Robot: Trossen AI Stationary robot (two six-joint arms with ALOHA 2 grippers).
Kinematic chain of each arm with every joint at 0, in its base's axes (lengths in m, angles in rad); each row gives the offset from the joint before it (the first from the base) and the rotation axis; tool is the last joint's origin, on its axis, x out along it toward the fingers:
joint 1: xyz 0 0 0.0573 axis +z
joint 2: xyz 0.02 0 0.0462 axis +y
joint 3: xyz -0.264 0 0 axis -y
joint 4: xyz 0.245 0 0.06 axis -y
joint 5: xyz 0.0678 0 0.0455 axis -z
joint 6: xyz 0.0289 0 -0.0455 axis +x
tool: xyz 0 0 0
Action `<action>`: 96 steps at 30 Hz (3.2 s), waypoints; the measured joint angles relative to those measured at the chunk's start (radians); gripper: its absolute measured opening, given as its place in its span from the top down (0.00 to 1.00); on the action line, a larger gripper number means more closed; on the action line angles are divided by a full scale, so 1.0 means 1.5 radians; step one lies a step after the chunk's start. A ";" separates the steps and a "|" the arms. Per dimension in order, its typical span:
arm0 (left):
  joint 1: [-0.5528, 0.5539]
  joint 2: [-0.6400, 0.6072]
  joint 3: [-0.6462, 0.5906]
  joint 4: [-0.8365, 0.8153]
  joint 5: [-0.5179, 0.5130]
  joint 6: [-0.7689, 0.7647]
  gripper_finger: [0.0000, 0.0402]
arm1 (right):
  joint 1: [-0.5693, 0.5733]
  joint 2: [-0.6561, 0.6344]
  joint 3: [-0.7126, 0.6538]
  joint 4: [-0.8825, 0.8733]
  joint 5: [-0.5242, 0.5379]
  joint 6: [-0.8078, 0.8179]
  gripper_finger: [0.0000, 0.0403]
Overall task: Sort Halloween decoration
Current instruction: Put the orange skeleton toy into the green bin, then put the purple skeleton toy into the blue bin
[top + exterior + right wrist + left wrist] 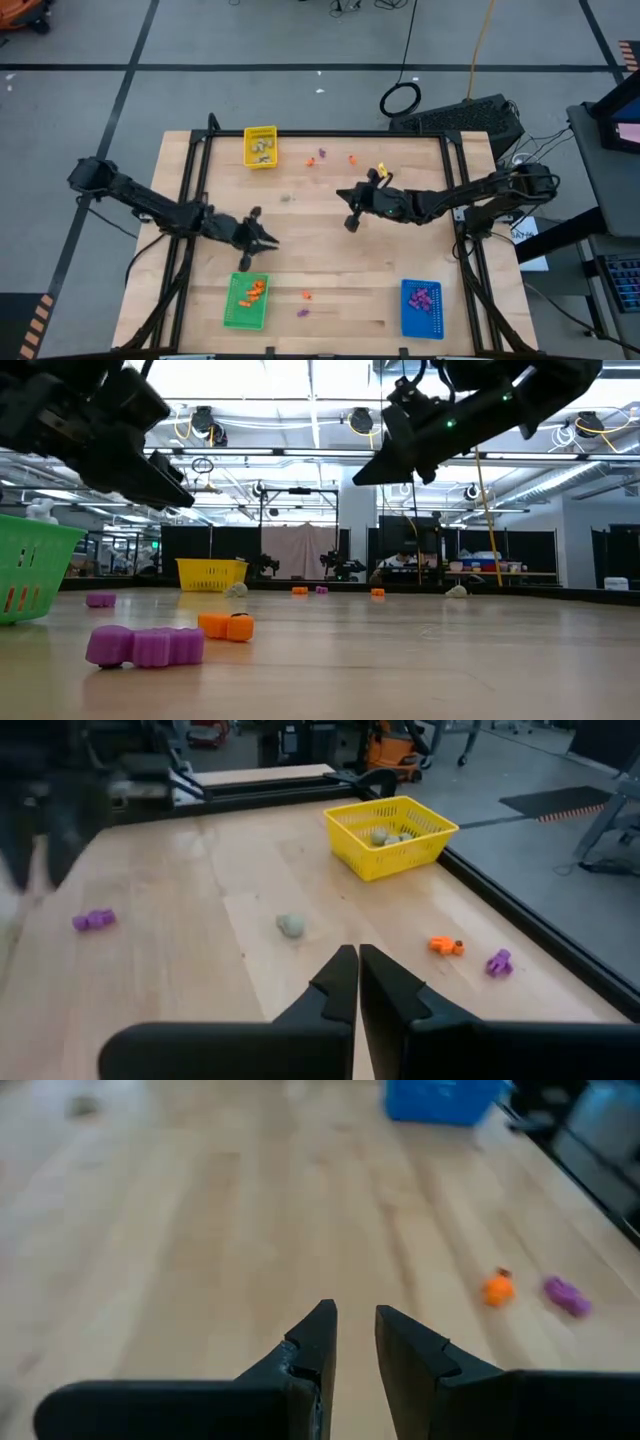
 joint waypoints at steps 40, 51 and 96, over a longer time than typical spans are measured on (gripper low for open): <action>-0.110 0.598 0.422 -0.034 0.056 0.056 0.65 | 0.018 0.001 0.001 -0.043 -0.004 -0.015 1.00; -0.117 0.569 0.455 -0.134 0.049 0.057 0.96 | 0.018 0.001 0.001 -0.044 -0.005 -0.009 1.00; -0.374 0.384 0.598 -0.871 -0.081 -0.554 0.54 | 0.018 0.001 0.001 -0.107 -0.008 0.041 1.00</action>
